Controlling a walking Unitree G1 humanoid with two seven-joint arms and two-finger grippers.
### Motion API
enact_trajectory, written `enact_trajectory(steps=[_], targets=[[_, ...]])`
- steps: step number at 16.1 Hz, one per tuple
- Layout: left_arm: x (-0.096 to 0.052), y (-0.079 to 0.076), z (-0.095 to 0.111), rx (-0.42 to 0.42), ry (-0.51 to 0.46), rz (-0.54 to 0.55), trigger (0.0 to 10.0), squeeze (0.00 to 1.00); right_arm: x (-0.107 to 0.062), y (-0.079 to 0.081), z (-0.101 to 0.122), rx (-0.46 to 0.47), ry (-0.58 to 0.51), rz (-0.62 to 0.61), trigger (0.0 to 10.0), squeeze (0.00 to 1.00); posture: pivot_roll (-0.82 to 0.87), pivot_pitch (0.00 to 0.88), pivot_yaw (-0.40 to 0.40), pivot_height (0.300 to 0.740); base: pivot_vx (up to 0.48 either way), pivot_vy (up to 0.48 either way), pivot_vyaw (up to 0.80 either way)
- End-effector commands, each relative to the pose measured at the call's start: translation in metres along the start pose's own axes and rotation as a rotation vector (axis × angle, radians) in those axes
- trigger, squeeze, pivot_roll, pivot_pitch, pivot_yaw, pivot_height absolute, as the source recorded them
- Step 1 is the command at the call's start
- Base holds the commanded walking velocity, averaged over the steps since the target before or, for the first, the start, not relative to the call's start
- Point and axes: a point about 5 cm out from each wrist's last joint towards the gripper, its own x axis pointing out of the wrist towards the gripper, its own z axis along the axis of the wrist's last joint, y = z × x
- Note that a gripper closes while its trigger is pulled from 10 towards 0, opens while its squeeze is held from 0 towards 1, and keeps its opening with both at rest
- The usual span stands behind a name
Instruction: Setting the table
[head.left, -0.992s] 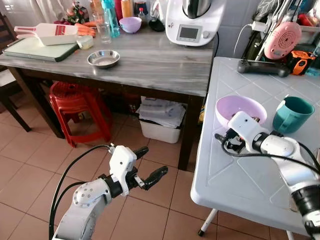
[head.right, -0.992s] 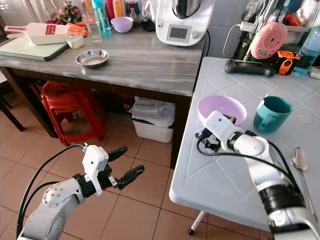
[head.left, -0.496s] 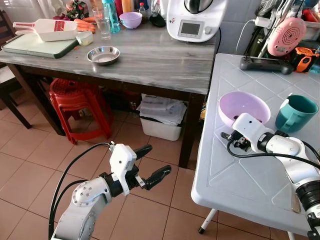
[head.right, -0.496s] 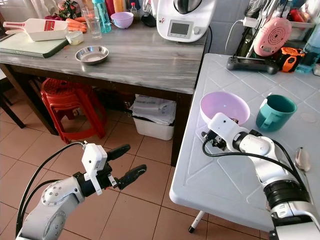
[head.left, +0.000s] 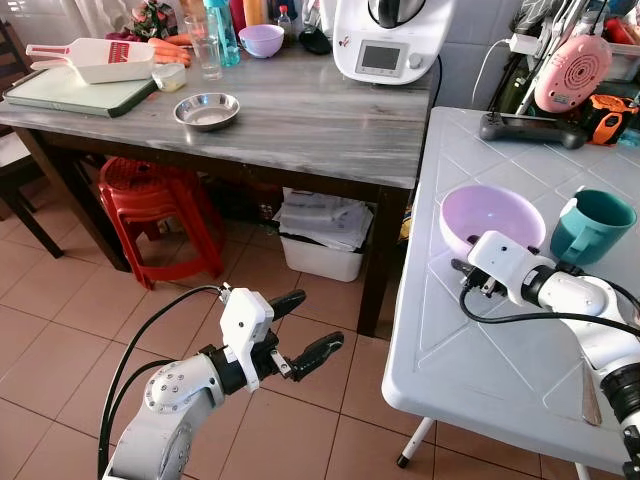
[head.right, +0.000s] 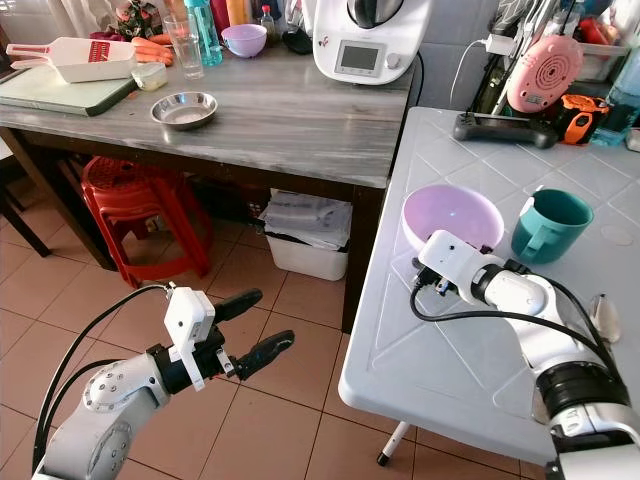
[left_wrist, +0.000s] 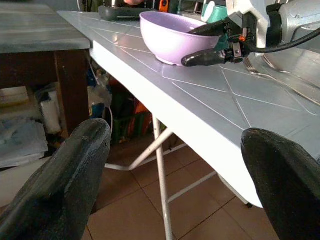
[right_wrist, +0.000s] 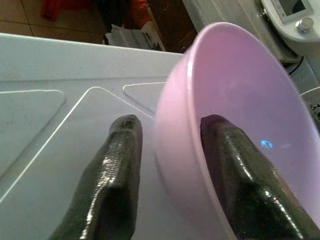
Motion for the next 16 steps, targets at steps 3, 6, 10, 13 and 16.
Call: enact_trajectory(steps=[3, 6, 10, 13, 16], targets=[[0.001, -0.001, -0.002, 0.014, 0.02, -0.008, 10.0, 0.0, -0.001, -0.002, 0.0, -0.037, 0.001, 0.008, 0.0, 0.0, 0.02, 0.067, 0.034, 0.74, 0.0, 0.0, 0.0], [0.001, 0.0, -0.004, 0.019, 0.027, -0.006, 10.0, 0.0, -0.001, -0.005, 0.002, -0.061, -0.014, -0.005, 0.0, 0.0, 0.02, 0.065, 0.031, 0.74, 0.0, 0.0, 0.0], [0.003, 0.002, -0.005, 0.026, 0.029, 0.009, 10.0, 0.0, -0.001, -0.004, 0.006, -0.071, -0.043, -0.014, 0.0, 0.0, 0.02, 0.052, 0.026, 0.74, 0.0, 0.0, 0.0], [0.005, 0.003, -0.007, 0.031, 0.027, 0.021, 10.0, 0.0, -0.003, -0.001, 0.014, -0.097, -0.107, -0.038, 0.0, 0.0, 0.01, 0.038, 0.023, 0.74, 0.0, 0.0, 0.0], [0.01, 0.016, -0.011, 0.06, 0.045, 0.18, 10.0, 0.0, -0.002, -0.002, 0.032, -0.122, -0.203, -0.088, 0.0, 0.0, 0.01, 0.019, 0.016, 0.74, 0.0, 0.0, 0.0]])
